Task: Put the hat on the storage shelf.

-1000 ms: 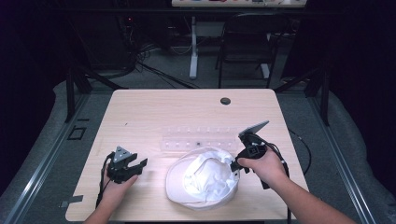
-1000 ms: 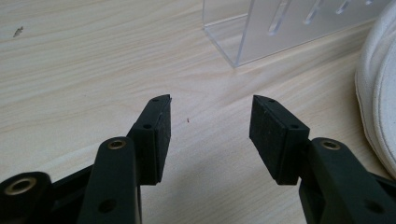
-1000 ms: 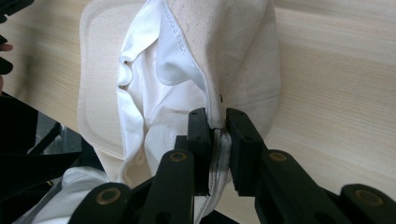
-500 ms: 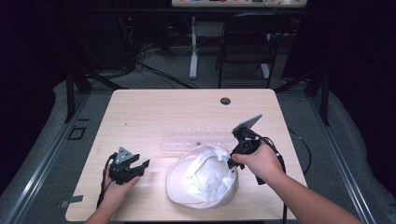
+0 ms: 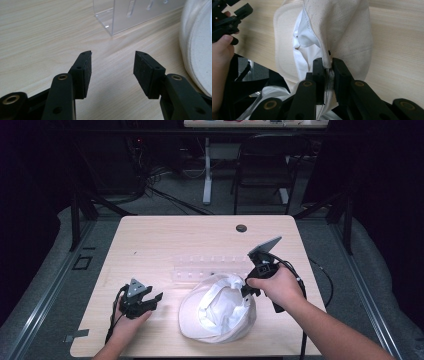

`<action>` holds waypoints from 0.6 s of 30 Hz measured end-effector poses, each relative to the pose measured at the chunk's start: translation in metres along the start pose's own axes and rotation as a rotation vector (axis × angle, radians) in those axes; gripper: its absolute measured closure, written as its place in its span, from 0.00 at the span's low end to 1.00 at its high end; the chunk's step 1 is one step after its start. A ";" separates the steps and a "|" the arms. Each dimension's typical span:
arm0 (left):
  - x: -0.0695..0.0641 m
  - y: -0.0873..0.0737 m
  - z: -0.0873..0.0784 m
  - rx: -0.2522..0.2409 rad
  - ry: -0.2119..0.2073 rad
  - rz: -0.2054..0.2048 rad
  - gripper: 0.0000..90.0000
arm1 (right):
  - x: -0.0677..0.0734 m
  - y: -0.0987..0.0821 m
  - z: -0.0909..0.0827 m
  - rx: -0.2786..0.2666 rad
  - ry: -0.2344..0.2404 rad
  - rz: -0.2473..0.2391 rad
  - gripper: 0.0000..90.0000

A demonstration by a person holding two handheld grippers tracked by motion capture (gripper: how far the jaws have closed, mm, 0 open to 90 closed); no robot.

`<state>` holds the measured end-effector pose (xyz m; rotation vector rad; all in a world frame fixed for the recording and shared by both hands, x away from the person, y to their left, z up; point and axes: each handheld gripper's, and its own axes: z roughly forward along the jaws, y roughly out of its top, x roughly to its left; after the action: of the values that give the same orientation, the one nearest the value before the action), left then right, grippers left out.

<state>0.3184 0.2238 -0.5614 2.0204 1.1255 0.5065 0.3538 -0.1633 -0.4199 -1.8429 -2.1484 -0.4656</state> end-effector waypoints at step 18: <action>0.002 -0.001 0.001 0.001 0.006 -0.009 0.54 | -0.005 0.003 -0.024 0.005 0.229 0.073 0.91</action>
<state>0.3198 0.2256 -0.5622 2.0150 1.1373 0.5078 0.3576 -0.1776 -0.4001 -1.7637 -1.9235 -0.6211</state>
